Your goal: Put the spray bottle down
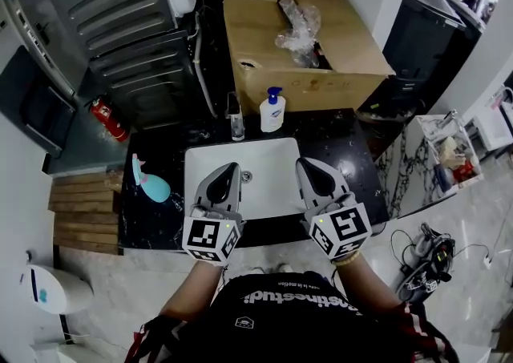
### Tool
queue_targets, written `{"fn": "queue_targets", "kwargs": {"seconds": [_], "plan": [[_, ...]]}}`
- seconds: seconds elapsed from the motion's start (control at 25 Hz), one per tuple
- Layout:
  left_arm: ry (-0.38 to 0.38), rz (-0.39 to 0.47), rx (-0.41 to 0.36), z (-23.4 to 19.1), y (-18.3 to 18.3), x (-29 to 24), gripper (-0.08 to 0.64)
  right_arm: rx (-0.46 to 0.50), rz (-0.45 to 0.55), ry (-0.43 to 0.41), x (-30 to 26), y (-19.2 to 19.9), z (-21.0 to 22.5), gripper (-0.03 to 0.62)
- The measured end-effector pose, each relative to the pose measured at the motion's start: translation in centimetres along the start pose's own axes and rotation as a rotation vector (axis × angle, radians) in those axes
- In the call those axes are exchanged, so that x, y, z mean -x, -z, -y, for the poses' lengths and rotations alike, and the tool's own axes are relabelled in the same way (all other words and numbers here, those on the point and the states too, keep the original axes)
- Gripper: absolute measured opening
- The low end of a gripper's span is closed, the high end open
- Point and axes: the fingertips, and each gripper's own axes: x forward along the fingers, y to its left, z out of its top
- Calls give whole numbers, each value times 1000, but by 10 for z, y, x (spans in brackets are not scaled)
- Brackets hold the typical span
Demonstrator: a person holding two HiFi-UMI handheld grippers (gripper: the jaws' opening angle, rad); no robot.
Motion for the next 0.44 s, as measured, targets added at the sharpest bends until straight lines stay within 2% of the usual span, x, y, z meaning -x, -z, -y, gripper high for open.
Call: {"fn": "queue_targets", "kwargs": {"seconds": [0.44], "plan": [[2,-1,-3,-5,-1,2,15,-3,-14,-5,-6,4,-6,37]]}}
